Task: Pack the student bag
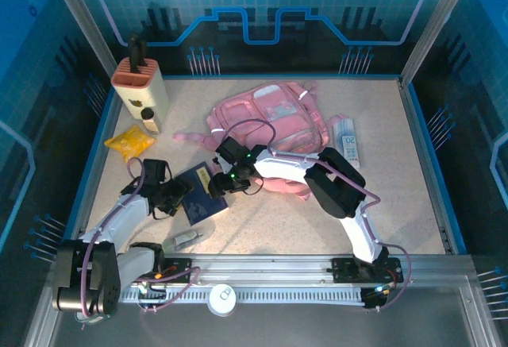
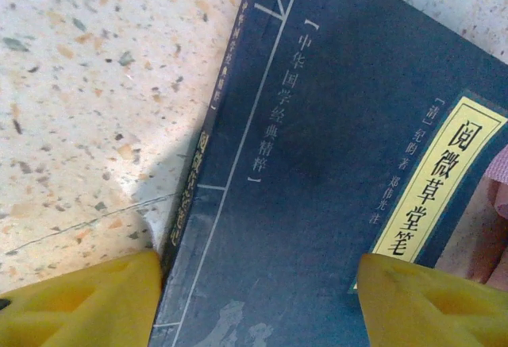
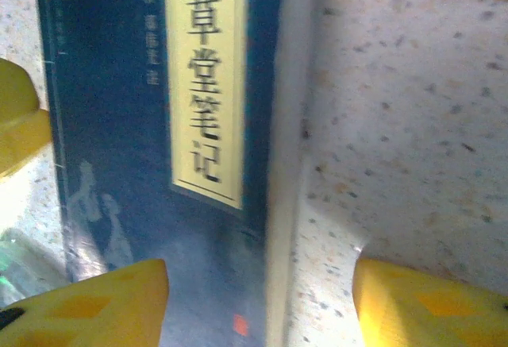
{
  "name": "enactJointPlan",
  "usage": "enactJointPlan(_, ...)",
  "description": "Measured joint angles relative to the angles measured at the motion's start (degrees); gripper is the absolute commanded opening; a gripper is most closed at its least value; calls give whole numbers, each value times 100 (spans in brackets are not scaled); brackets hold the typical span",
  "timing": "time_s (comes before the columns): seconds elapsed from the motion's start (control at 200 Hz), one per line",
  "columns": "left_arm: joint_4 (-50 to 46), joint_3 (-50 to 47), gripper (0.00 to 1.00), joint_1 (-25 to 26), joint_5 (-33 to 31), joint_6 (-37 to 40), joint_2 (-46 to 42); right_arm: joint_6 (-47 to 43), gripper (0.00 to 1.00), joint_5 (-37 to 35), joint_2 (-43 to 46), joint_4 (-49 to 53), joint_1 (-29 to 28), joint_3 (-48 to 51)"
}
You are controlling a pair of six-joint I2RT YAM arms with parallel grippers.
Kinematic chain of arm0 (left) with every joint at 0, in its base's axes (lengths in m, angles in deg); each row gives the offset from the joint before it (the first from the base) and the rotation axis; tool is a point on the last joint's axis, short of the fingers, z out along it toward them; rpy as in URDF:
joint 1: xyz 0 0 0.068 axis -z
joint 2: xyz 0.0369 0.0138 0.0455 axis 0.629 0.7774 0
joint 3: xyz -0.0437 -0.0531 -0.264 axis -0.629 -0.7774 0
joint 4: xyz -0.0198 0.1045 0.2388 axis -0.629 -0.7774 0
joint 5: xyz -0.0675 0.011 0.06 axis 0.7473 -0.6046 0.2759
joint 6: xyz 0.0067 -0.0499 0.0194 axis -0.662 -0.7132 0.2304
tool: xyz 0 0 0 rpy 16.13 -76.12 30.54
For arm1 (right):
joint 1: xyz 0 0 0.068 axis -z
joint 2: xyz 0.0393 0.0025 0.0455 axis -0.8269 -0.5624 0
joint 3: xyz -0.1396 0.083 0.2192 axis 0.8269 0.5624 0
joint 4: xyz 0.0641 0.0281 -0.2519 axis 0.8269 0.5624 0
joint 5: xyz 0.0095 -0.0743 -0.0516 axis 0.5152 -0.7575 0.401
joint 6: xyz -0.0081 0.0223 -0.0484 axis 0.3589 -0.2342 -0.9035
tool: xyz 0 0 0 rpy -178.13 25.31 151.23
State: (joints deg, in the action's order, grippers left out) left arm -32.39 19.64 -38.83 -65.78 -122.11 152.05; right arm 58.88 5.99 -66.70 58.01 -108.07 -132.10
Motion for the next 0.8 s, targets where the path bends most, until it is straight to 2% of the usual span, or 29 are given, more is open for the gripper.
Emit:
enactJointPlan(0.49, 149, -127, 64, -20, 144, 7, -2, 0, 57, -31, -129, 50, -157, -197)
enactJointPlan(0.8, 149, -142, 64, -20, 131, 11, -31, 24, 50, -7, -92, 166, -155, -229)
